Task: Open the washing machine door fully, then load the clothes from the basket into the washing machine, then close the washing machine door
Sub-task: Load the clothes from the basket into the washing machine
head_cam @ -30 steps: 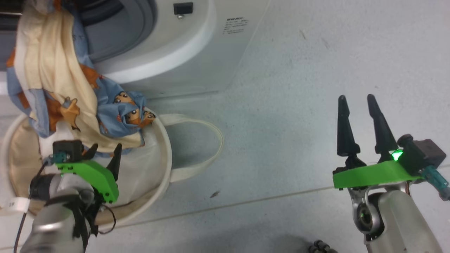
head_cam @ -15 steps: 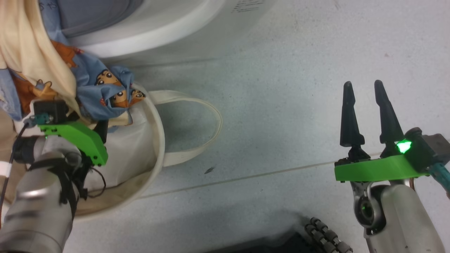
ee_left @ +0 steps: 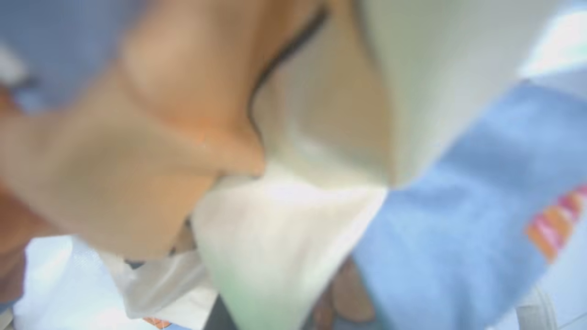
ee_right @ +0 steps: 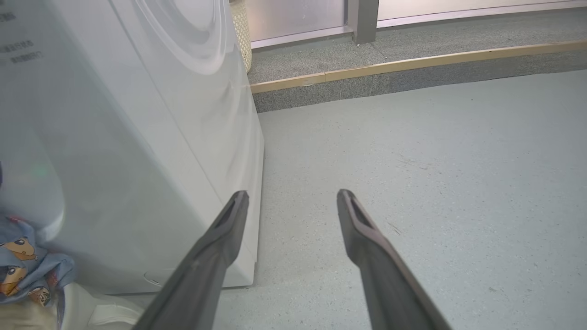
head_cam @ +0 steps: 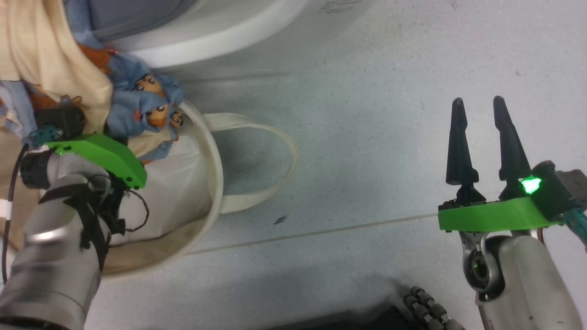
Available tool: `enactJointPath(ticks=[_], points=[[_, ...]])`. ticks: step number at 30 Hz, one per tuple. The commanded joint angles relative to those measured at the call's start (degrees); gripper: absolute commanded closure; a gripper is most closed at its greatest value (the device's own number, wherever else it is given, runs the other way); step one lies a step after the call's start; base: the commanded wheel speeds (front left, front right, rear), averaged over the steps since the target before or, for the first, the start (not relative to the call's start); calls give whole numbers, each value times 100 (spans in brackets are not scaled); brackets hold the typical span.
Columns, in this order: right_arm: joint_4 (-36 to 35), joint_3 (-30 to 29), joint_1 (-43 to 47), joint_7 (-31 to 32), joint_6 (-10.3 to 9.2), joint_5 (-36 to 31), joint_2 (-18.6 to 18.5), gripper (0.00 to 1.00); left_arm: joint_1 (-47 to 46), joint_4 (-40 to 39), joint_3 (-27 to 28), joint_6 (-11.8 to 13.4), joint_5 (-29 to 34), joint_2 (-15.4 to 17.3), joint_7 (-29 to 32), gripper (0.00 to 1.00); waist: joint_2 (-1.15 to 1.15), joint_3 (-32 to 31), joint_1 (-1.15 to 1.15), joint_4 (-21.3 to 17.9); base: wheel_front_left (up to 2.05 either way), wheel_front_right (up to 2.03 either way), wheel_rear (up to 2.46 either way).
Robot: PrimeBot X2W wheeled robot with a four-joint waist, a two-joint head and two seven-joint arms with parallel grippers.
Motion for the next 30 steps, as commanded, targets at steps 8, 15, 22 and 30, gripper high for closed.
enactJointPath(ticks=[8, 15, 22, 30], points=[[131, 148, 46, -71, 3, 111, -34, 0, 803, -1332, 601, -32, 104, 259, -75, 100, 0, -740, 0, 313, 0, 0, 0], [453, 267, 78, -71, 3, 337, -138, 0, 1344, -2129, 1298, 41, 762, 200, -76, 100, 0, -1439, 0, 541, 0, 0, 0], [689, 428, 145, -71, 3, 548, -223, 0, 1354, -2398, 1620, 20, 1356, 150, -76, 100, 0, -1953, 0, 600, 0, 0, 0], [625, 407, 160, -71, 3, 563, -303, 0, 648, -2193, 1532, -12, 1804, 266, -76, 100, 0, -1801, 0, 496, 0, 0, 0]])
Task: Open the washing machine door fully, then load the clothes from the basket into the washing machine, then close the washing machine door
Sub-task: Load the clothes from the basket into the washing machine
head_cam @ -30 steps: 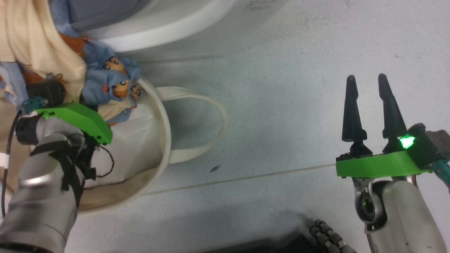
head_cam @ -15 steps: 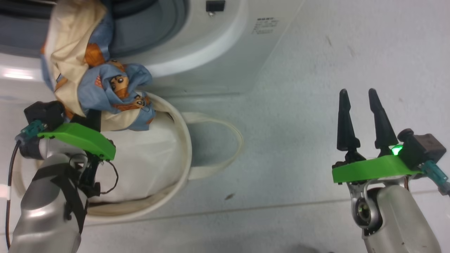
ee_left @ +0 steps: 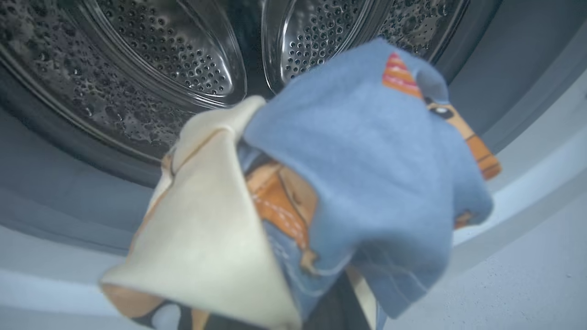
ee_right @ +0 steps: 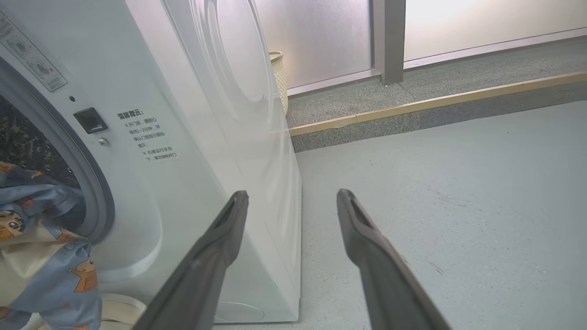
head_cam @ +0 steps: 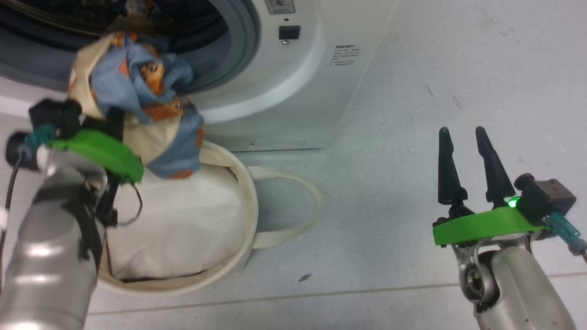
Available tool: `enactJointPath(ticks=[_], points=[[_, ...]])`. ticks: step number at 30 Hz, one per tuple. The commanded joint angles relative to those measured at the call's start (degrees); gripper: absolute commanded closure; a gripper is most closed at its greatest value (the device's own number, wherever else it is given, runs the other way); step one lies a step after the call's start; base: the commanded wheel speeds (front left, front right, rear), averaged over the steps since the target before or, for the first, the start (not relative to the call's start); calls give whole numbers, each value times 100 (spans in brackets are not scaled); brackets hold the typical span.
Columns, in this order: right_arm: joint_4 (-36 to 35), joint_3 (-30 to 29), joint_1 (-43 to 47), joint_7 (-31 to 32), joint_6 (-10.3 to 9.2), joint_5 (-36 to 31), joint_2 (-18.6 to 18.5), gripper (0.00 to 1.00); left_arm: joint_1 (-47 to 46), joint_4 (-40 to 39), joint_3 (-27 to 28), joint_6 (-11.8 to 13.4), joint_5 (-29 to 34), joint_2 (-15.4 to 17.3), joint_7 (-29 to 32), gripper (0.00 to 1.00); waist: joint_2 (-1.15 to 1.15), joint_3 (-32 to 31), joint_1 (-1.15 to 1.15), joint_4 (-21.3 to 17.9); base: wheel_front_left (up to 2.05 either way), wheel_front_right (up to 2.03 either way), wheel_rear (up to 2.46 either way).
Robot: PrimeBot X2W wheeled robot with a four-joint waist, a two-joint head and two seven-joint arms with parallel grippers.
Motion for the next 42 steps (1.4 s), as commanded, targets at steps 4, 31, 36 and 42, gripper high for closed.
enactJointPath(ticks=[4, 31, 36, 42], points=[[-282, 85, 102, -71, 3, -55, -45, 0, -955, 321, -148, -33, 188, 380, -69, 100, 0, 299, -1, -173, 0, 0, 0], [-627, -42, 53, -71, 3, -431, 104, 0, -2164, -964, 700, 62, 535, 627, -69, 100, 0, 1275, -1, -390, 0, 0, 0], [-624, -47, 60, -71, 3, -443, 71, 0, -2264, -199, 646, 12, 607, 587, -69, 100, 0, 1275, -1, -401, 0, 0, 0], [-637, -57, 95, -71, 3, -450, 77, 0, -2471, 455, 490, -20, 649, 608, -69, 100, 0, 1290, -1, -440, 0, 0, 0]])
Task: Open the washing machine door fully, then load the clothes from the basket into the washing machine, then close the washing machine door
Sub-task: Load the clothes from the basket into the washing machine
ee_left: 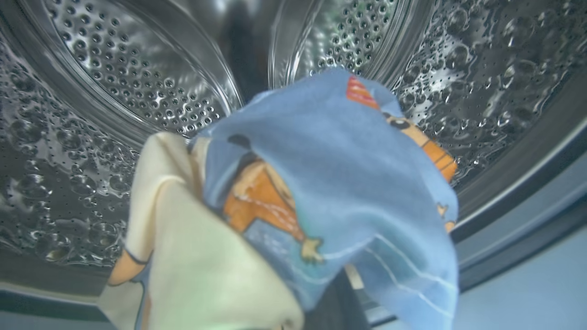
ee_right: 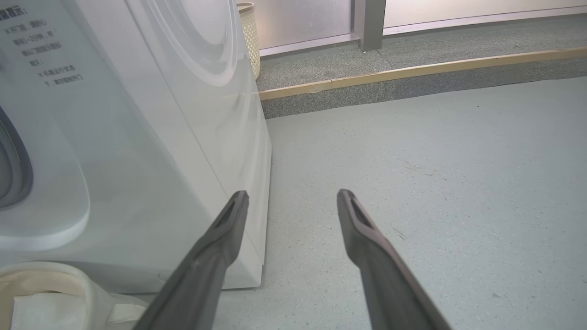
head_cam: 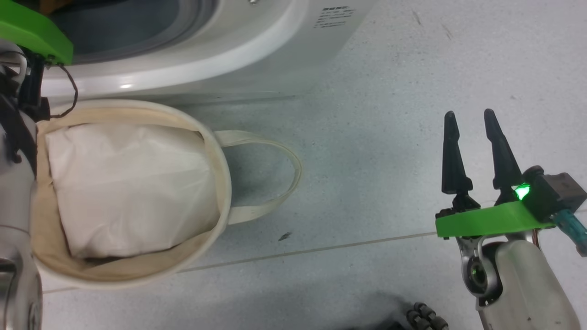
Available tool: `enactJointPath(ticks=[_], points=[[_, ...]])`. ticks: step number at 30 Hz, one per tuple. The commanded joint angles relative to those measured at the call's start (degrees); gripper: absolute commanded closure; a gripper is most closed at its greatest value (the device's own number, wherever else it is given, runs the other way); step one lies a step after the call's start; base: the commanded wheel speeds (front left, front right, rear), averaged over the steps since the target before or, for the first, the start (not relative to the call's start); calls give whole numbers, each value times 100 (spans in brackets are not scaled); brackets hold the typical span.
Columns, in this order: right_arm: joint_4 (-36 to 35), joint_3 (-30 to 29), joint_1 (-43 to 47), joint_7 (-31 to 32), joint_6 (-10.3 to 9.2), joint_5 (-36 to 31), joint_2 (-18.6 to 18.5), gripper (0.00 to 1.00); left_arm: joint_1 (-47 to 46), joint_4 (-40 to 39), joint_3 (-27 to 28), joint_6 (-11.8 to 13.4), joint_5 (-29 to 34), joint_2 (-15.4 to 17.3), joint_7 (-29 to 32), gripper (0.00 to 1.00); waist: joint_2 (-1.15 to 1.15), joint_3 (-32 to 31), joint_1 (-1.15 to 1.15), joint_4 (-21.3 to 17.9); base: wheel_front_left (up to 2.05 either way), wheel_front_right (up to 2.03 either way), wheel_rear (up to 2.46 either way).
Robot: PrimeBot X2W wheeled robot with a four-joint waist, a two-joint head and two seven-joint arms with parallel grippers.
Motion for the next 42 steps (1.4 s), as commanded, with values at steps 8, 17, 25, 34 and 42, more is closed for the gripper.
enactJointPath(ticks=[8, 17, 25, 34, 42], points=[[-261, 70, 179, -71, 3, -27, 71, 0, -618, -316, 107, -34, -163, 437, -25, 100, 0, 222, 0, -195, 0, 0, 0], [-388, 44, 152, -71, 3, -19, 208, 0, -866, 35, -201, -36, -189, 632, -25, 100, 0, 541, 0, -398, 0, 0, 0], [-388, 46, 169, -71, 3, -21, 264, 0, -1154, 1235, -322, -37, -384, 634, 525, 0, 0, 485, 0, -492, 0, 0, 0], [-319, 89, 115, -71, 3, -6, 276, 0, -1210, 1719, -430, 91, -438, 485, 1450, 0, 0, 256, 0, -447, 0, 0, 0], [-179, 129, 60, -71, 3, 45, 265, 0, -926, 1754, -377, 57, -634, 287, 1177, 0, 0, -79, 0, -338, 0, 0, 0]])
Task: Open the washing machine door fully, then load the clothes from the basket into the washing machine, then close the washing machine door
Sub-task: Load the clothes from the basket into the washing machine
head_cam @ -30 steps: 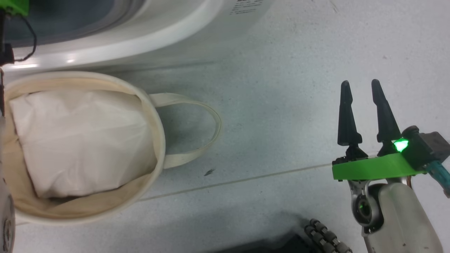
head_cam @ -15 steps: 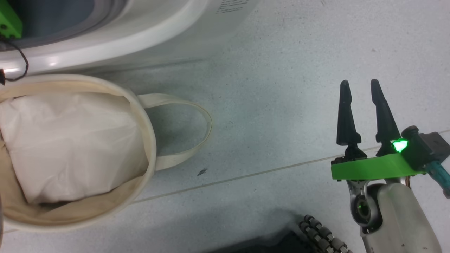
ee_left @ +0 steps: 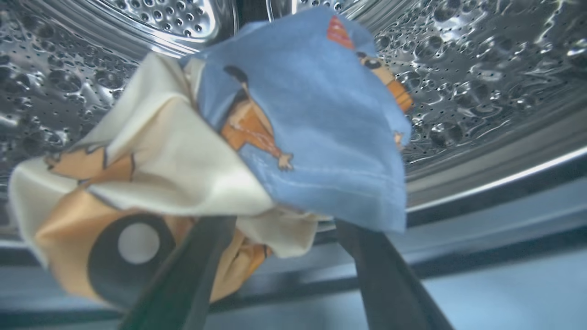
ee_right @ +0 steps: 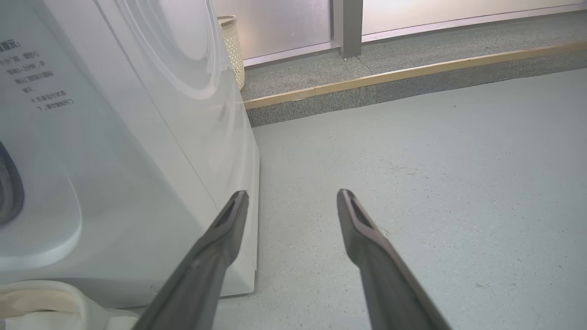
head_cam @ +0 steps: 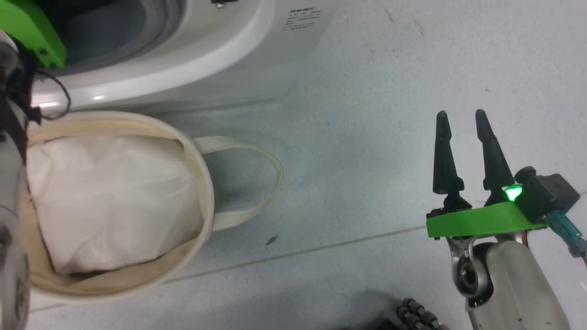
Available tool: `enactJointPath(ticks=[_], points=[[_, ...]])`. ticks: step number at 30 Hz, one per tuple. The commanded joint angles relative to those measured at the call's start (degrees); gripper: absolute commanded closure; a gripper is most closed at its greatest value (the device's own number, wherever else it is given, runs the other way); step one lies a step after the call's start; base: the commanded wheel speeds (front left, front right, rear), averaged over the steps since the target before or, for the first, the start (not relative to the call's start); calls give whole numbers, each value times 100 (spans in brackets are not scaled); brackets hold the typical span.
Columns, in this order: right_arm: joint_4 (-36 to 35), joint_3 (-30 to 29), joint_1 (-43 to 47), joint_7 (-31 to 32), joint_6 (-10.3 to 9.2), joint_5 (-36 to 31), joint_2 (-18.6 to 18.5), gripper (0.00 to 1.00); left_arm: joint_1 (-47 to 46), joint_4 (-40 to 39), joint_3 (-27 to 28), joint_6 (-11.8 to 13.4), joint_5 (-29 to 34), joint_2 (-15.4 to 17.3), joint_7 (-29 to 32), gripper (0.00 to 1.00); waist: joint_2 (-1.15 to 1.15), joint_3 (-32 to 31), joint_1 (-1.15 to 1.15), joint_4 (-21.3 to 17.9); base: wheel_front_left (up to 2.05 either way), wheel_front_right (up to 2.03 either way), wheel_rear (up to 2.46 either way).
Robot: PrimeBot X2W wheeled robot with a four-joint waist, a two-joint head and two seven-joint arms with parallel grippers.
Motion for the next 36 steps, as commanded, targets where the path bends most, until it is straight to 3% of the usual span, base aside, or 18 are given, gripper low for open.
enactJointPath(ticks=[1, 13, 19, 29, 36], points=[[-135, 127, 54, -70, 2, 38, 23, 0, 60, -90, 104, -3, -41, 227, -85, 0, 0, -124, 0, 56, 0, 0, 0], [227, 261, 45, -70, 2, 270, -164, 0, 1088, -109, 91, -86, -418, -122, -1004, 0, 0, -1015, 0, 354, 0, 0, 0], [400, 346, 84, -70, 2, 398, -315, 0, 1762, -609, -144, -89, -763, -356, -1209, 0, 0, -1469, 0, 570, 0, 0, 0], [695, 574, 270, -70, 2, 661, -565, 0, 3258, -1946, -485, -90, -1588, -332, -1227, 0, 0, -2276, 0, 957, 0, 0, 0], [827, 681, 404, -70, 2, 831, -776, 0, 4163, -2975, -494, -91, -1499, -54, -1228, 0, 0, -2793, 0, 1245, 0, 0, 0]])
